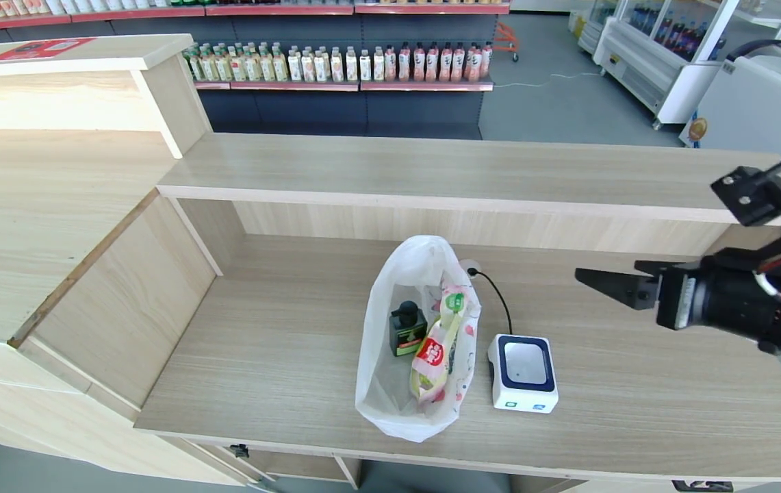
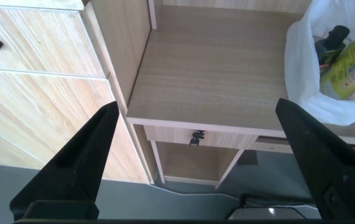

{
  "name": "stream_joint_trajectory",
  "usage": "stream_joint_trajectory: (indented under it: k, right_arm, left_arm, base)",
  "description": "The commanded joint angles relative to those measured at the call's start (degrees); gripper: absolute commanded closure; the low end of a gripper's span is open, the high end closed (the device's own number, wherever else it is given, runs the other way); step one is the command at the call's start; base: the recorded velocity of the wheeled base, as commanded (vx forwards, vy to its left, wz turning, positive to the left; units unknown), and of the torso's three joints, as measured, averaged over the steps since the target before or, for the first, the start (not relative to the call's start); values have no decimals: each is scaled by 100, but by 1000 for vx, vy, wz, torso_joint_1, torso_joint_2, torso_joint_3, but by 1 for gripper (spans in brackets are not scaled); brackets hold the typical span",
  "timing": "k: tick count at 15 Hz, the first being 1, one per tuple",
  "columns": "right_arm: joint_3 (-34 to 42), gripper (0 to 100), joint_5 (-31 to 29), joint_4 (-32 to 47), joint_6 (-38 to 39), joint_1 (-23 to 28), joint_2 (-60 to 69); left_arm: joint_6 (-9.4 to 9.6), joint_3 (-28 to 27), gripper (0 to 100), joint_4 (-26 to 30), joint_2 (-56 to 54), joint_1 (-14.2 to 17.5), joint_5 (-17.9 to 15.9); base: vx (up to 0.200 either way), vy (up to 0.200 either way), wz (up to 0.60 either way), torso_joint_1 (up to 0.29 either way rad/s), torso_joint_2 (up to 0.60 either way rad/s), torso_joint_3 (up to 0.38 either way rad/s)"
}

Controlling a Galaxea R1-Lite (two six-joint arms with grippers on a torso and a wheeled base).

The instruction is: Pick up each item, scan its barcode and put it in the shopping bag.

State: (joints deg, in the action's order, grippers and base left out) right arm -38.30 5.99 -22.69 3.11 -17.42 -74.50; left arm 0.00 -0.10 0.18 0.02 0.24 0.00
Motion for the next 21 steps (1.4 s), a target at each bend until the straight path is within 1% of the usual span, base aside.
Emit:
stream_joint_trajectory:
  k: [1,2,3,5,6,7,8,9,11,13,17,18,20,21]
  right_arm:
    - [2152,0,-1231,432,-812,283,2809]
    - [2661,0,-1337,572,-856,380,3442]
    - [3127,0,-1346,766,-865,626,4110]
    - [3435,0,-1267,1293,-847,986,5050]
    - [3628,0,-1143,1399,-812,1118,5340]
    - [3830,0,-853,1557,-803,1557,5991]
    - [3830,0,-686,1882,-689,1681,6316]
    - [3830,0,-432,1970,-601,1681,6588]
    - [3830,0,-317,2023,-610,1689,7362]
    - [3830,0,-458,1891,-900,1716,7450]
    - [3830,0,-414,1882,-970,1716,7450]
    - [3830,0,-414,1891,-926,1716,7450]
    - [3830,0,-476,1900,-539,1716,7450]
    - [3821,0,-440,2040,-161,1716,7441]
  left_arm:
    - [0,1,0,-1,-2,2,0]
    - [0,1,0,-1,-2,2,0]
    - [0,1,0,-1,-2,2,0]
    - [0,1,0,-1,-2,2,0]
    - [0,1,0,-1,-2,2,0]
    - [0,1,0,-1,-2,2,0]
    - [0,1,0,-1,-2,2,0]
    - [0,1,0,-1,-2,2,0]
    - [0,1,0,-1,-2,2,0]
    - [0,1,0,-1,-2,2,0]
    - [0,1,0,-1,-2,2,0]
    - [0,1,0,-1,-2,2,0]
    - [0,1,0,-1,-2,2,0]
    - [0,1,0,-1,-2,2,0]
  base:
    - [0,0,0,0,0,0]
    - [0,0,0,0,0,0]
    - [0,0,0,0,0,0]
    - [0,0,0,0,0,0]
    - [0,0,0,0,0,0]
    - [0,0,0,0,0,0]
    - [0,0,0,0,0,0]
    - [0,0,0,0,0,0]
    - [0,0,0,0,0,0]
    - [0,0,0,0,0,0]
    - [0,0,0,0,0,0]
    - [0,0,0,0,0,0]
    - [0,0,0,0,0,0]
    - [0,0,0,0,0,0]
